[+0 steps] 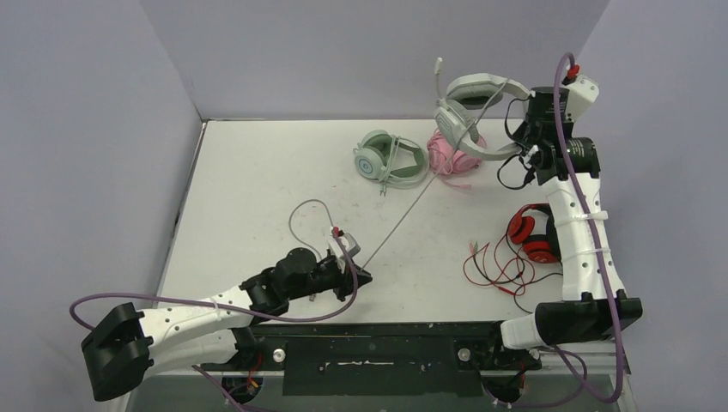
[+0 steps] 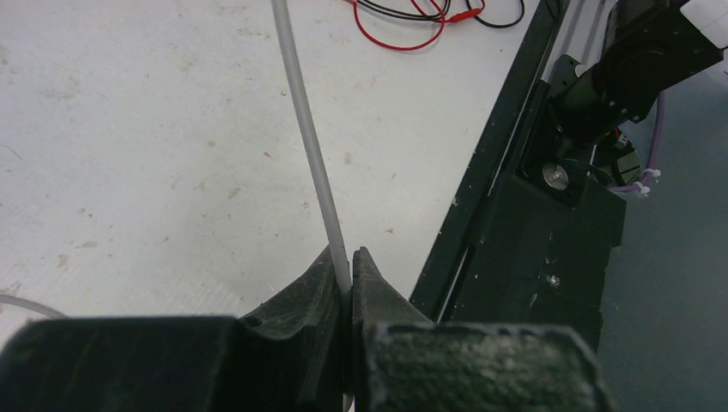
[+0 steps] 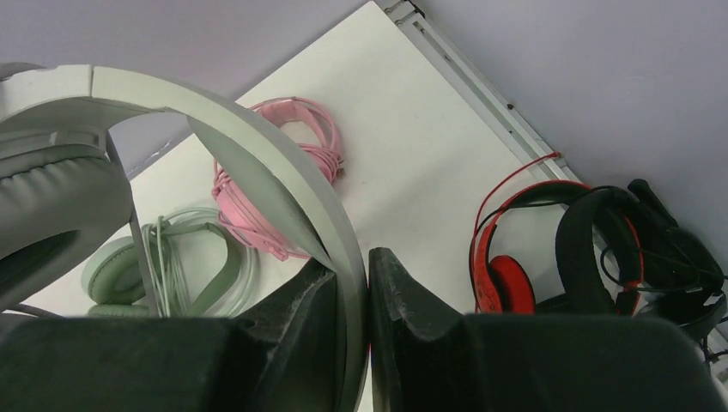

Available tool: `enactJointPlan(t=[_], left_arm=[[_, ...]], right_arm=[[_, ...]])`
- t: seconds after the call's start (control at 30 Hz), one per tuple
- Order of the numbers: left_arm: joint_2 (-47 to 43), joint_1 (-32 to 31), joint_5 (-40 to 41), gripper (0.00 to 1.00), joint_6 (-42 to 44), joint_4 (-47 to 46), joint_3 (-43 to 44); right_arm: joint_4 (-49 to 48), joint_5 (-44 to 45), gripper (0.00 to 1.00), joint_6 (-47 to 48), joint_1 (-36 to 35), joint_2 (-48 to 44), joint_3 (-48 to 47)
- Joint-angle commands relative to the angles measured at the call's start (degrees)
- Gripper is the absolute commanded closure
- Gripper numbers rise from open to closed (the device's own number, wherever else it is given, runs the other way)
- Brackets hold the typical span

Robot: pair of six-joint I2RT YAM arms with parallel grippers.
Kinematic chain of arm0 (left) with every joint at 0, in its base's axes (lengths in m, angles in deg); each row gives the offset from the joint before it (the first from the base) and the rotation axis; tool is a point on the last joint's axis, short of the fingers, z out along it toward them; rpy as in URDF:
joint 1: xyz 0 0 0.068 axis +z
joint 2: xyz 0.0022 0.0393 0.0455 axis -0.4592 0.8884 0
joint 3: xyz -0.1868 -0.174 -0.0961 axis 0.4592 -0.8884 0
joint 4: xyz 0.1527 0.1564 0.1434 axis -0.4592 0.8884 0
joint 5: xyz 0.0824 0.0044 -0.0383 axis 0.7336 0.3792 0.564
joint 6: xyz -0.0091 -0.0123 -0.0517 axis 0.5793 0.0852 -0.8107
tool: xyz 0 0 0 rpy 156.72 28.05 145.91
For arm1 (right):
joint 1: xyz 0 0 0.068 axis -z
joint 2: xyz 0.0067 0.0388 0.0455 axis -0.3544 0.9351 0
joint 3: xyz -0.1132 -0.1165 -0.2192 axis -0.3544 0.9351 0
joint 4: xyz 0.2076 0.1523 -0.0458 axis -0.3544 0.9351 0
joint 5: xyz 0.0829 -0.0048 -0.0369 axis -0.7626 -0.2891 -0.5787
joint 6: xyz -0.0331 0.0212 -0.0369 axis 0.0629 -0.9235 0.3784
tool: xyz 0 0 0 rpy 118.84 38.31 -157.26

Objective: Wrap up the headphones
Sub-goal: Wrap the headphones cable around the headphones.

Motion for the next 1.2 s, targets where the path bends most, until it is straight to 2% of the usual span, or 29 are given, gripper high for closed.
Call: enactJointPlan(t=[0.0,0.13,0.2,0.4,0.5,0.63,0.77,1.0,1.17], left_arm=[[-0.69,-2.09,2.60,1.00,1.27,5.52,3.34],[-0.07,-4.74,0.64,1.00,2.45,9.83,7.49],[1.14,-8.05,1.08,1.00,3.87,14.06,11.03],[4.63,-17.65,8.14,1.00,8.64,29.37,24.08],[4.75,-19.72,12.41,1.00,10.38,35.79,29.73],[3.37,-19.68,22.50,1.00,11.75,41.59,35.39],[1.67,-17.76,30.97,1.00,14.96,44.27,39.60],[2.68,-6.23,27.03,1.00,24.03,43.86,43.23],[3.10,-4.28,27.00,1.00,28.61,41.52,43.05]], right_arm=[[-6.98,4.76,1.00,-6.18,0.71,-1.50,-0.12],[-8.51,9.57,1.00,-8.57,0.65,-3.93,7.42],[-8.73,11.92,1.00,-9.84,0.71,-4.74,10.81],[-10.72,13.75,1.00,-11.90,0.57,-6.52,20.73],[-12.81,13.43,1.00,-10.70,0.19,-8.06,26.29],[-15.17,13.30,1.00,-7.41,-0.89,-10.93,32.08],[-19.39,7.86,1.00,-0.11,-2.73,-14.99,37.66],[-17.31,4.74,1.00,9.91,-14.53,-19.65,42.12],[-10.78,4.05,1.00,12.27,-22.08,-18.86,41.31]])
